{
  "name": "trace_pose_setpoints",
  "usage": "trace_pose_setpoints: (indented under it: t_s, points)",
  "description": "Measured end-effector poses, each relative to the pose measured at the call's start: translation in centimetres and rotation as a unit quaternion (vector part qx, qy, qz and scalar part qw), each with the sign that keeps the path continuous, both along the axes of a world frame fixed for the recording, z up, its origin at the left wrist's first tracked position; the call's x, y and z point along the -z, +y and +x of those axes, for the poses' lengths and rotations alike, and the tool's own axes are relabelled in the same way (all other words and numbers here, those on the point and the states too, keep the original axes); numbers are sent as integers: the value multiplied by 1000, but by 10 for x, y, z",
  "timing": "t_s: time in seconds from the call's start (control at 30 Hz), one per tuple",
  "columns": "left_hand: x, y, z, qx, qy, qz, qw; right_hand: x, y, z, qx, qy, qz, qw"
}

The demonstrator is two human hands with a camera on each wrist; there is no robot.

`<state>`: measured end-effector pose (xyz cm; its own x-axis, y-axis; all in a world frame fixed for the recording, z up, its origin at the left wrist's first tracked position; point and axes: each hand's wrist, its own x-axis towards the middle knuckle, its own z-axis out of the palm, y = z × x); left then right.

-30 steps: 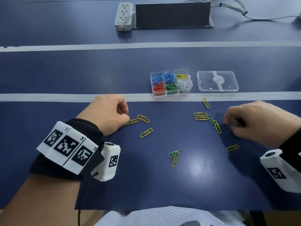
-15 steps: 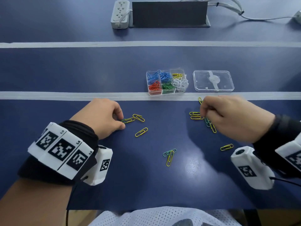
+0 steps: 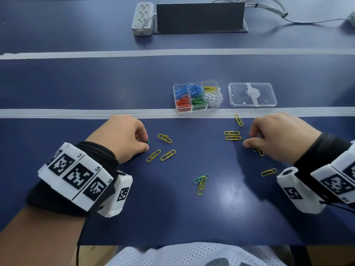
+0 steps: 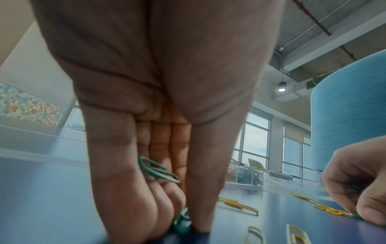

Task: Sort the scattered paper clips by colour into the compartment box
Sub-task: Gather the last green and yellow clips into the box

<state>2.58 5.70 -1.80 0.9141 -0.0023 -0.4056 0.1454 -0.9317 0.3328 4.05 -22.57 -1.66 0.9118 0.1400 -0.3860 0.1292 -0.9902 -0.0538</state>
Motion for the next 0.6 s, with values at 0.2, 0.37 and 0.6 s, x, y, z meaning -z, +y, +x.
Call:
trace_pose_setpoints:
  t_s: [0.2, 0.37, 0.6]
  points:
    - [0, 2, -5, 8, -14, 25, 1000, 2, 2, -1, -23, 13, 7, 1000]
    - [-2, 4, -7, 11, -9, 29, 999, 3, 5, -4, -45, 8, 20, 999]
    - [-6, 5, -9, -63, 74, -227, 969, -2, 24, -16, -105, 6, 159, 982]
